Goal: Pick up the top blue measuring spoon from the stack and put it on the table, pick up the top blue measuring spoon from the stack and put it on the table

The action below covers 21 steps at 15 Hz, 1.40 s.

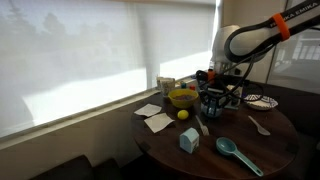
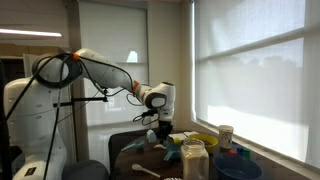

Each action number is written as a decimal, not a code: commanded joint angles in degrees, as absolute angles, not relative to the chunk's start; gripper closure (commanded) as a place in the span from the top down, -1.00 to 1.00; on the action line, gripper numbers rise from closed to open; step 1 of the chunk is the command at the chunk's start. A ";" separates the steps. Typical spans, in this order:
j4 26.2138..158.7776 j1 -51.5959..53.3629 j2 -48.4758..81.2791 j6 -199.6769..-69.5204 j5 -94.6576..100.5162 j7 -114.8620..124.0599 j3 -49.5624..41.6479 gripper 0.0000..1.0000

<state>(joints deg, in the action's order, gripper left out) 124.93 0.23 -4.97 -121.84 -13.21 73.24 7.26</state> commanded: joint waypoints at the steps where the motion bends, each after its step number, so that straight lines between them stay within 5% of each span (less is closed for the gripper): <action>1: 123.93 1.60 -5.87 -121.03 -12.65 76.08 6.82 -0.87; 21: 128.24 7.12 -17.76 -110.77 -8.45 66.01 10.63 -0.87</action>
<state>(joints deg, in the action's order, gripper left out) 125.45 6.30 -14.96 -111.92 -8.11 70.77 10.41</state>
